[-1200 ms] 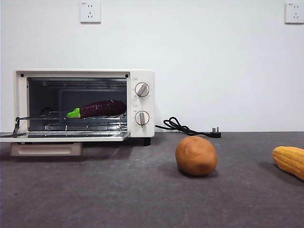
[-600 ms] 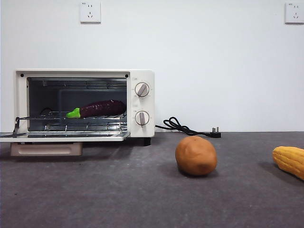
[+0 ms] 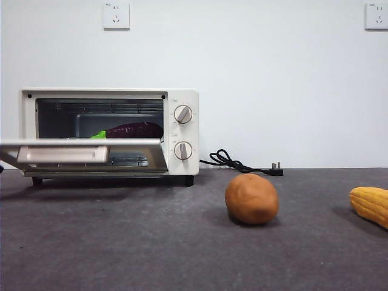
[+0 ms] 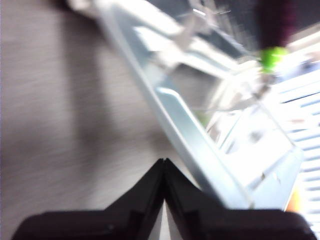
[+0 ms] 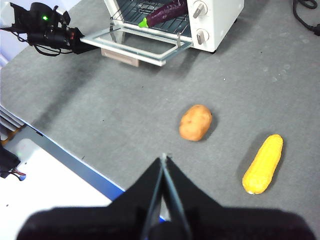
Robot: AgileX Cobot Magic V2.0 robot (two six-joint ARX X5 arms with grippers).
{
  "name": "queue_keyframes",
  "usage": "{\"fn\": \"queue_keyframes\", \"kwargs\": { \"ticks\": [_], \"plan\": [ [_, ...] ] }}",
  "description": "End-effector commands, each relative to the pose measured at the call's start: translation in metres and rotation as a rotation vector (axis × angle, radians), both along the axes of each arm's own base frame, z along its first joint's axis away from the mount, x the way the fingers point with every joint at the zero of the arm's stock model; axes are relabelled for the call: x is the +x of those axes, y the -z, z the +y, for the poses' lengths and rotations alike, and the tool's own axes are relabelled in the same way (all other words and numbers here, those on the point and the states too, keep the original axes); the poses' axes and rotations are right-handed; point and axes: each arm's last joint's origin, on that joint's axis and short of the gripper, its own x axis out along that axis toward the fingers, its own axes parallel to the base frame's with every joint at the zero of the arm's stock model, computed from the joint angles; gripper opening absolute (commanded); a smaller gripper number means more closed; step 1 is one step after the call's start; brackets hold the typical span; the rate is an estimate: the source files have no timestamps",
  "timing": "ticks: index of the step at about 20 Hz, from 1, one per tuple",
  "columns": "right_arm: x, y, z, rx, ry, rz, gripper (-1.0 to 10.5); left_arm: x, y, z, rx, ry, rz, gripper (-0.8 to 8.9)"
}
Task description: Take the eggplant from the table,put the eggplant in the oven
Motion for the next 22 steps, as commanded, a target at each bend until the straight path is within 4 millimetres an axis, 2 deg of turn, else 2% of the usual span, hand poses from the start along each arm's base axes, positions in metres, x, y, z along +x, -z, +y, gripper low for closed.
{"fn": "queue_keyframes", "kwargs": {
  "ticks": [1,10,13,18,22],
  "plan": [
    [-0.001,0.004,-0.001,-0.019,0.009,0.027,-0.1,0.006,-0.008,-0.003,-0.041,0.027,-0.037,-0.07],
    [-0.001,0.004,-0.001,-0.018,0.009,0.028,-0.1,0.029,-0.055,-0.001,0.016,0.049,-0.184,-0.07],
    [-0.001,0.004,-0.001,-0.018,0.009,0.028,-0.1,0.040,-0.067,-0.004,0.084,0.037,-0.221,-0.07],
    [-0.001,0.004,-0.001,-0.013,0.013,0.032,-0.1,0.056,-0.080,-0.014,0.208,-0.006,-0.268,-0.07],
    [-0.001,0.004,-0.001,-0.005,0.019,0.039,-0.1,0.059,-0.086,-0.018,0.292,-0.054,-0.261,-0.07]
  ]
}}
